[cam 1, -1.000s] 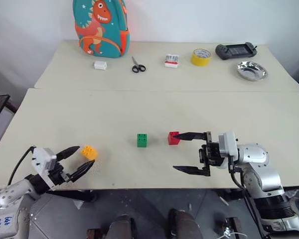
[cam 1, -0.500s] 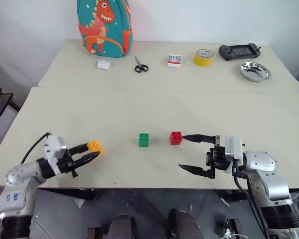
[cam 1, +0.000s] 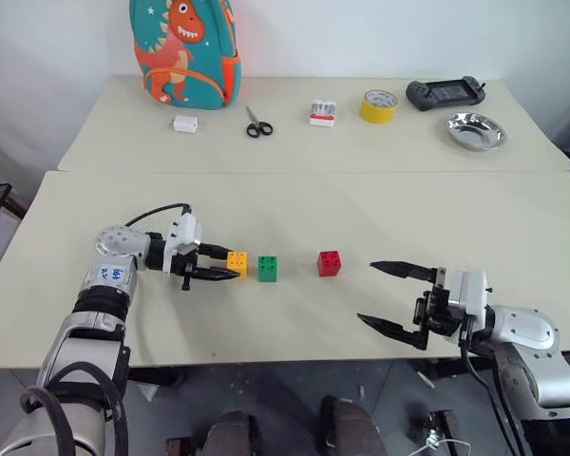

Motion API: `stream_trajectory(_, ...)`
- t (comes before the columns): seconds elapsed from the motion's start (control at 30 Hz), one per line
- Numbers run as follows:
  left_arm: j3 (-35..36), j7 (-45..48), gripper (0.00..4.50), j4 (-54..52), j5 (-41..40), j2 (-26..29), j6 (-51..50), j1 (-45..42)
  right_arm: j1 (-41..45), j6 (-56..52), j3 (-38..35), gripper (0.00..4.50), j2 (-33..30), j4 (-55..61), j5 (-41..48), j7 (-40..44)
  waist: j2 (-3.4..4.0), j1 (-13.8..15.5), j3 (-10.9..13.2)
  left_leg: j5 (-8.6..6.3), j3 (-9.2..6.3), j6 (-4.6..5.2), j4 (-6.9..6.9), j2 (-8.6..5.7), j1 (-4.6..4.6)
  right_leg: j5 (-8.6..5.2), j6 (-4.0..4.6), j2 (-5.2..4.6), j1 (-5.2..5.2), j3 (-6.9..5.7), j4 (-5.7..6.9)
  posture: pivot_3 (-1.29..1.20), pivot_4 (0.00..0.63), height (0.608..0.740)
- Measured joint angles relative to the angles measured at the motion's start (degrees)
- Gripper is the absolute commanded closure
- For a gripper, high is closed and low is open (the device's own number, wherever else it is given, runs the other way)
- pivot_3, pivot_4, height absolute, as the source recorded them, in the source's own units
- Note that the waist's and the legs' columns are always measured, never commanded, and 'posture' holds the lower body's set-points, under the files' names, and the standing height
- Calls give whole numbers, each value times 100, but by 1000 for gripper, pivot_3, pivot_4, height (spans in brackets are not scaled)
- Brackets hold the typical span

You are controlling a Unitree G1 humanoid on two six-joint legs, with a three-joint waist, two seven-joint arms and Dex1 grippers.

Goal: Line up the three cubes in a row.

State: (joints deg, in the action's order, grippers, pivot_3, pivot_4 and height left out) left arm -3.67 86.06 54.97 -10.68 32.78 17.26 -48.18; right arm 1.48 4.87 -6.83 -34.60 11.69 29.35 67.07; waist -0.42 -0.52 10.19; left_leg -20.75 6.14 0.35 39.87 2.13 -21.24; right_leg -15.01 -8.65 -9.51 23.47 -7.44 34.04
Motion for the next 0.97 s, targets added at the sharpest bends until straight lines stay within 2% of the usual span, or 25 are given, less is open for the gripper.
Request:
stream_trajectory(0.23, -334, 1, 3016, -10, -186, 551, 16, -1, -45, 1, -77, 0, -124, -91, 12, 53, 0, 33, 0, -1, 0, 2, 7, 2, -1, 0, 0, 0, 0, 3, 3, 0, 150, 740)
stream_trajectory(0.3, -367, 1, 2304, 17, -228, 655, 29, 5, 50, 11, -84, 0, -137, -262, 12, 120, 0, 43, 0, -2, -1, 3, 10, 2, -2, 0, 0, 0, -1, 3, 3, 0, 150, 740)
stream_trajectory(0.53, -215, 1, 355, -86, -383, 715, 19, 253, 381, -74, -77, 0, -229, -584, 54, 328, 0, 38, 0, -2, -2, 4, 11, 3, -3, 0, 0, 0, 0, 2, 6, 0, 150, 740)
stream_trajectory(0.7, 598, -59, 355, -1169, -993, 1159, -802, 977, 767, -314, -112, 0, -628, -856, 159, 669, 0, -21, 1, -3, -4, 2, 9, 9, -1, 0, 0, 0, 4, 1, 13, 0, 150, 740)
stream_trajectory(0.83, 1292, -615, 355, -2389, -1290, 1599, -1631, 1955, 1186, -512, -192, 0, -1022, -1221, 172, 1032, 5, -49, 4, -4, -5, 1, 10, 10, 0, 0, 0, 0, 2, 2, 13, 0, 150, 740)
stream_trajectory(0.97, 1768, -934, 355, -3216, -1402, 1786, -1840, 2657, 1713, -731, -133, 0, -1300, -1435, 166, 1417, 7, -4, 5, -4, -9, 0, 14, 13, 0, 0, 1, 0, 1, -1, 15, 0, 150, 740)
